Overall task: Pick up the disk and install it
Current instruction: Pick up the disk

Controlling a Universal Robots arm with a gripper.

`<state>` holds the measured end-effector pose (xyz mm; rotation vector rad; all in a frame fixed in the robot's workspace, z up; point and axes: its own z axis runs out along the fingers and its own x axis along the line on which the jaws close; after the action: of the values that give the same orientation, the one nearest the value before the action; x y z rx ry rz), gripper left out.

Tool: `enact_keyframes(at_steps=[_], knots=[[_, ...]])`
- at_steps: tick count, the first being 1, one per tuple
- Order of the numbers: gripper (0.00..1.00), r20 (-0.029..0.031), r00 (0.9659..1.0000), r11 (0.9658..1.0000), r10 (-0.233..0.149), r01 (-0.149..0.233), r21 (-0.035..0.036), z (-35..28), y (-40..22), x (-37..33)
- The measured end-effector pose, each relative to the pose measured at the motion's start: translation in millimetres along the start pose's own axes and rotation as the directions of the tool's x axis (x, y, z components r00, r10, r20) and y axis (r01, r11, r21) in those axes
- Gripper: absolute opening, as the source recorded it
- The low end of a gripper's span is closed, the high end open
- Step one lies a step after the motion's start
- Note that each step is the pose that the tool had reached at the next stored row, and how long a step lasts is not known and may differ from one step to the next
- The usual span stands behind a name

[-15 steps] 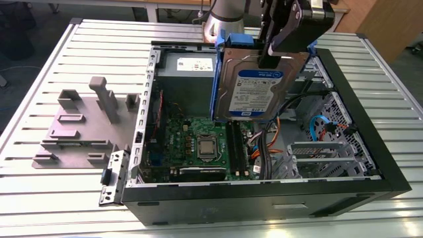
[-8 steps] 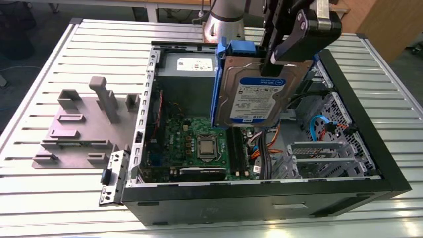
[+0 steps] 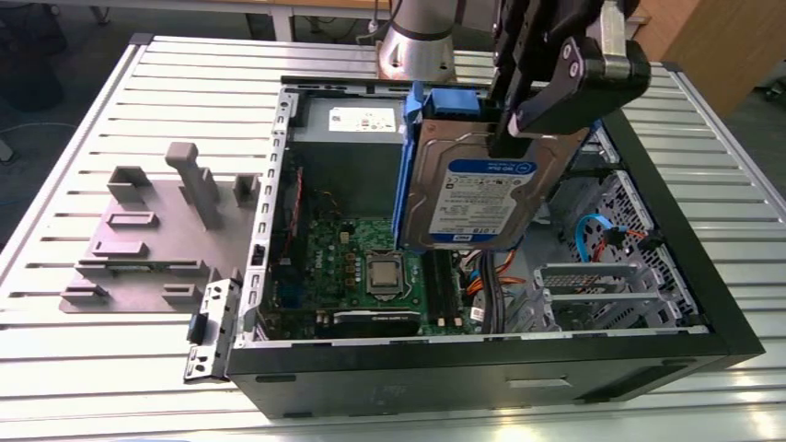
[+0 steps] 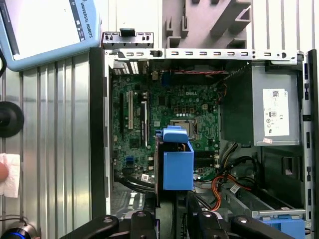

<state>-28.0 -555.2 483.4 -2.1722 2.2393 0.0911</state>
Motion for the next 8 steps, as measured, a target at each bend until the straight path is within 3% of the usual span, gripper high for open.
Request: enact_keyframes(at_steps=[8], knots=[[0.35, 0.0000, 1.0000, 1.0000, 0.000, 0.000, 0.0000, -0.4, -0.8, 12.9]])
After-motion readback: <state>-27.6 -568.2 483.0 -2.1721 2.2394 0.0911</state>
